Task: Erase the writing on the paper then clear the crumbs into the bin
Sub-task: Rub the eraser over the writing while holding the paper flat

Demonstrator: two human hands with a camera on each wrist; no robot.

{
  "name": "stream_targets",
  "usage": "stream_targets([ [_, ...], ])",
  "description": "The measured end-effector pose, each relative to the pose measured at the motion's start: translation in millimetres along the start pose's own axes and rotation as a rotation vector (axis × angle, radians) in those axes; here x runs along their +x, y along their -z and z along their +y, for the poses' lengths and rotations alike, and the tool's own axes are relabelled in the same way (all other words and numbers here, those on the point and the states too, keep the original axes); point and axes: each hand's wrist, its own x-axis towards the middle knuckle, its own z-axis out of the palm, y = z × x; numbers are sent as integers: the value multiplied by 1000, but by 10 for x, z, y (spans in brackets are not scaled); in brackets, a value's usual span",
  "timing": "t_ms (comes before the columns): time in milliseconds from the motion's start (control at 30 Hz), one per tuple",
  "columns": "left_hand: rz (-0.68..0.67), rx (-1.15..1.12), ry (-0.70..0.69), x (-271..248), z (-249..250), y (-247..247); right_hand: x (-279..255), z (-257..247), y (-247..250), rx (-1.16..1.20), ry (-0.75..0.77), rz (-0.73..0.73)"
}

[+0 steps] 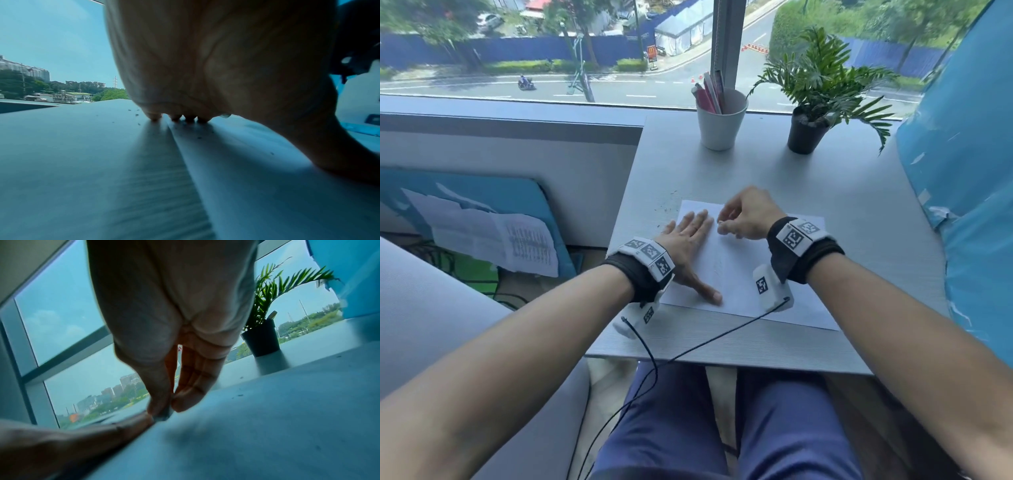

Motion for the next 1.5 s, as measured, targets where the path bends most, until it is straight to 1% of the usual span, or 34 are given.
stream_targets([
  [100,19,-11,3,7,0,-31,28,-22,-57,-106,24,93],
  [133,25,-16,4,7,3,-42,-7,-32,-81,-118,34,65],
  [167,26,-23,4,9,6,-43,-49,-38,-106,-122,63,-9],
  [233,23,-28,7,4,9,-57,-177,-88,-127,-166,145,-251],
  [267,24,-24,7,3,8,-61,-196,-107,-112,-195,182,-337],
  [300,25,-23,6,5,5,-62,-172,-111,-90,-202,200,-354],
  [333,28,-24,2,10,0,-62,-106,-105,-66,-184,187,-307],
  [400,36,-32,-3,21,-6,-73,13,-76,-31,-146,134,-119],
  [433,41,-33,-4,19,-5,-81,27,-72,-40,-153,126,-52],
  [467,42,-32,-5,15,-6,-83,1,-79,-61,-157,133,-49],
  [500,39,-30,-6,14,-7,-82,-61,-92,-81,-164,153,-110],
  [567,33,-27,-6,11,-7,-88,-219,-123,-117,-236,192,-332],
  [600,32,-23,-3,6,-7,-85,-253,-129,-112,-261,196,-411],
  [633,28,-19,1,3,-2,-76,-236,-118,-96,-255,184,-414],
  [667,22,-14,4,2,4,-64,-166,-92,-73,-212,156,-336],
  [733,15,-8,2,1,14,-50,-21,-34,-37,-136,75,-87],
  [767,13,-9,1,-7,22,-48,8,-13,-39,-119,60,-2],
  [800,12,-9,2,-15,28,-44,-11,-13,-56,-107,70,22],
  [833,11,-7,3,-15,27,-43,-75,-26,-80,-105,94,-14],
  [867,8,-6,7,-16,27,-46,-183,-51,-106,-123,127,-90],
  [933,8,2,16,-17,31,-54,-409,-106,-154,-186,163,-301],
  [967,9,3,19,-21,34,-51,-443,-117,-157,-214,169,-373],
  [1000,5,2,20,-28,39,-41,-414,-121,-138,-224,171,-377],
  [1033,2,-1,20,-29,43,-34,-335,-113,-106,-209,157,-320],
  [1100,-5,-3,15,-27,46,-18,-141,-88,-37,-158,79,-138],
  [1167,-9,0,14,-33,52,-9,-69,-74,-41,-155,64,-16],
  [1200,-12,7,13,-29,51,-6,-113,-78,-69,-156,76,-7],
  [1233,-18,11,11,-25,52,-10,-213,-89,-97,-150,94,-43],
  [1267,-23,12,10,-22,52,-17,-336,-97,-126,-146,108,-122],
  [1333,-22,8,10,-24,50,-21,-523,-105,-151,-163,121,-333],
  [1367,-20,5,12,-27,52,-21,-519,-104,-141,-178,124,-383],
  [1400,-22,5,13,-30,60,-18,-456,-99,-113,-177,119,-356],
  [1500,-27,17,9,-27,74,5,-130,-70,-16,-124,41,-80],
])
